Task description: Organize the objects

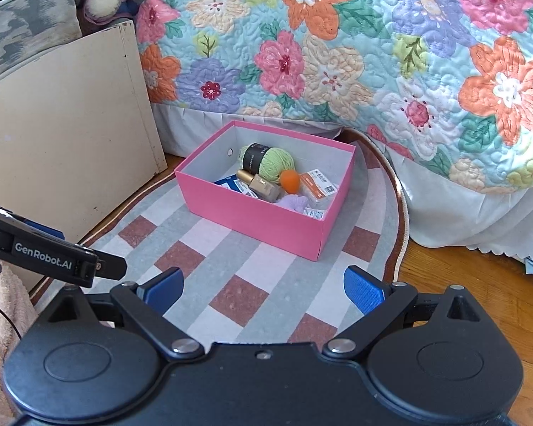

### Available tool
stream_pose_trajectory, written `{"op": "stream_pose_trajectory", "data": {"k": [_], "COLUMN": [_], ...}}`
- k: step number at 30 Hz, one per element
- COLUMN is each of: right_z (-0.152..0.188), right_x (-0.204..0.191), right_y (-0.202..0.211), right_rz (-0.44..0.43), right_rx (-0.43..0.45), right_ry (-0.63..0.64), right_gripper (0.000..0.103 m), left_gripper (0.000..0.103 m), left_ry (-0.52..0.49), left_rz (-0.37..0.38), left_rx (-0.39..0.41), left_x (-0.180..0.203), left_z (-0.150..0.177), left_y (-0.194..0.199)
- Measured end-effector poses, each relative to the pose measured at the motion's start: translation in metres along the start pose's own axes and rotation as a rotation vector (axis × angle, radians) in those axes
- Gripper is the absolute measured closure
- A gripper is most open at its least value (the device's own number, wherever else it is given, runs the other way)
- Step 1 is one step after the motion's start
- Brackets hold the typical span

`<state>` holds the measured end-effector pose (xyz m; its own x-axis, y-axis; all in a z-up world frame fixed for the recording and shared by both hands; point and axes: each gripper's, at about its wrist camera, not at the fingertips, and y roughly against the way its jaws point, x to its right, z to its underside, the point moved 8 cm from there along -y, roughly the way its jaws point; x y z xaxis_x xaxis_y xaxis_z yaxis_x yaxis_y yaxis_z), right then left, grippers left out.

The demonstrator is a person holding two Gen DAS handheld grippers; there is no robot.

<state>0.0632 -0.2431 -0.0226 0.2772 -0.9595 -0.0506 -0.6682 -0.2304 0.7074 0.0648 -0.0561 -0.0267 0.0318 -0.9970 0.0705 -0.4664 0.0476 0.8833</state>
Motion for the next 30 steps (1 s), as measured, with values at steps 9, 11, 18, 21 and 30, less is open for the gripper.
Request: {"op": "stream_pose_trajectory", "data": {"k": [9, 11, 18, 21, 30], "right_z": [0.006, 0.009, 0.011, 0.012, 0.011], "right_x": [0.006, 0.008, 0.009, 0.008, 0.002], "right_y": [-0.006, -0.008, -0.007, -0.006, -0.003], "right_rz": [0.034, 0.063, 0.110, 0.110, 0.113], "right_rx": [-0.046, -0.074, -0.116, -0.116, -0.114], "right_ry": [-0.044, -0.052, -0.068, -0.064, -0.041], "right_gripper": [0.004, 0.004, 0.004, 0.004, 0.004], "left_gripper": [0.004, 0.004, 0.004, 0.004, 0.004], "left_ry": [-0.011, -0.018, -0.044, -0.048, -0.024], "left_rz": [-0.027, -0.035, -0.045, -0.058, -0.077], "left_rx": [0.003, 0.004, -0.008, -0.010, -0.017], "left_x": [-0.001, -0.001, 0.002, 0.000, -0.009], "left_z": [0.001, 0.001, 0.003, 0.004, 0.009], "left_y": [0.006, 0.007, 0.009, 0.010, 0.010]}}
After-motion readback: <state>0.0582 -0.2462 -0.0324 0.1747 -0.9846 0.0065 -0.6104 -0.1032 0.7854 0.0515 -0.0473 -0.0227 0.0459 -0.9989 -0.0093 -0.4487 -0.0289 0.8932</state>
